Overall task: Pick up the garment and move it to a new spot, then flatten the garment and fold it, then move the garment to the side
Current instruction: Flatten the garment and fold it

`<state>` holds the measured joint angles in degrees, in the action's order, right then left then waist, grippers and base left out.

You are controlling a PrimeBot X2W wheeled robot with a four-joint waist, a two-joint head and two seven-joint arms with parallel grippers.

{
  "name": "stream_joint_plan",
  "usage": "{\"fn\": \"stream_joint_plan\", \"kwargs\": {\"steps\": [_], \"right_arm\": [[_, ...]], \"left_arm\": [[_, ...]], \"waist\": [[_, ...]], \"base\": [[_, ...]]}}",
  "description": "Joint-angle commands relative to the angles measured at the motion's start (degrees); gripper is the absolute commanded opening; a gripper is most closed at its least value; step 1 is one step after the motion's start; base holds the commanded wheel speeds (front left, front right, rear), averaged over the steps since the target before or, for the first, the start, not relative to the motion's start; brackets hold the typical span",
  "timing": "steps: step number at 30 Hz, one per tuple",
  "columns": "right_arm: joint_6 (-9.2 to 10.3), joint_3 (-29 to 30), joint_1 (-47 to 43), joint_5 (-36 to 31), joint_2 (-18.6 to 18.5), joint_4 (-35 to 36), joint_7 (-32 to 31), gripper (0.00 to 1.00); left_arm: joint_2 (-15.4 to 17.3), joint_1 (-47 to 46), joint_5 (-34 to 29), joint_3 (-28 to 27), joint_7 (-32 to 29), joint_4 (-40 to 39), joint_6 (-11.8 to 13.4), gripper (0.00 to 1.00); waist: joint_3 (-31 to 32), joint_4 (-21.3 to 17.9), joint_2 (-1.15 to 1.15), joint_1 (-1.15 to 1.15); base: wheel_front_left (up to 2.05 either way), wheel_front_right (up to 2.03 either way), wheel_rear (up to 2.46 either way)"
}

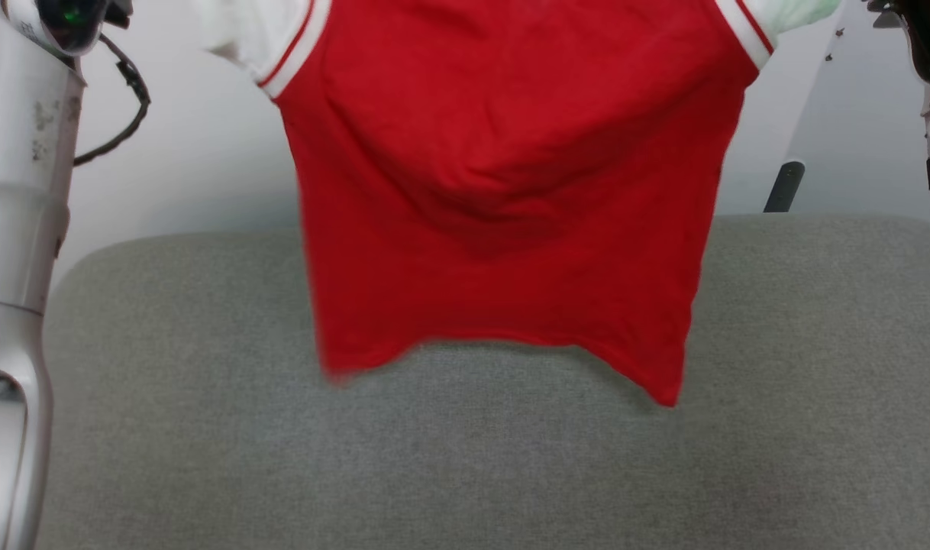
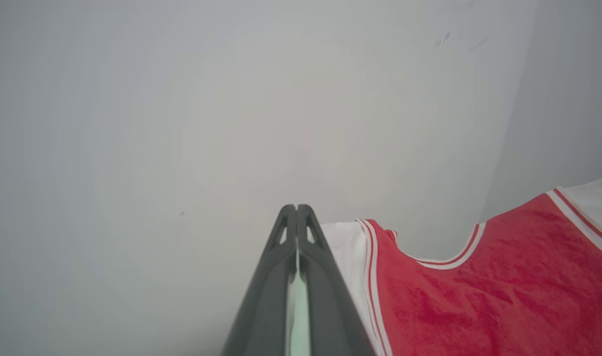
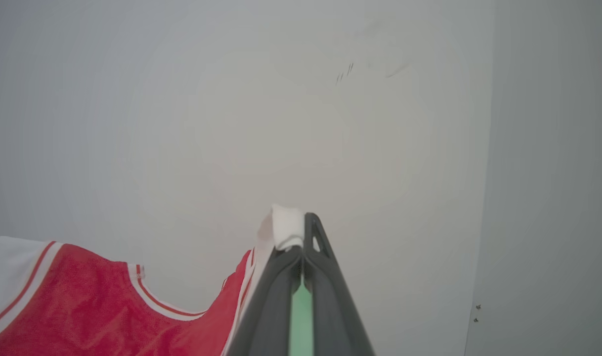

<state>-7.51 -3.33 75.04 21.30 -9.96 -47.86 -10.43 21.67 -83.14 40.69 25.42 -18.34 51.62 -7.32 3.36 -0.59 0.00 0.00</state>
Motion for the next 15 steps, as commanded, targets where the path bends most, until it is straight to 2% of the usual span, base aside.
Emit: {"fn": "stream_joint_plan", "kwargs": {"steps": [1, 9, 15], "right_arm": [[0.03, -0.5, 1.3, 1.0, -0.1, -0.6, 0.8, 0.0], [0.03, -2.8, 3.5, 3.6, -0.6, -3.6, 1.7, 0.0], [0.03, -4.6, 7.6, 3.3, -1.6, -4.1, 3.7, 0.0]], "left_arm": [[0.1, -0.9, 0.1, 0.4, 0.9, 0.4, -0.2, 0.0], [0.8, -1.3, 2.1, 4.3, 1.9, 0.7, -0.2, 0.0], [1.9, -4.2, 2.5, 6.3, 3.8, 0.0, -0.2, 0.0]], "waist": [[0.1, 0.3, 0.0, 0.0], [-2.2, 1.0, 0.0, 0.0], [-9.7, 1.5, 0.0, 0.0]], "base": [[0.0, 0.0, 0.0], [0.0, 0.0, 0.0], [0.0, 0.0, 0.0]]}}
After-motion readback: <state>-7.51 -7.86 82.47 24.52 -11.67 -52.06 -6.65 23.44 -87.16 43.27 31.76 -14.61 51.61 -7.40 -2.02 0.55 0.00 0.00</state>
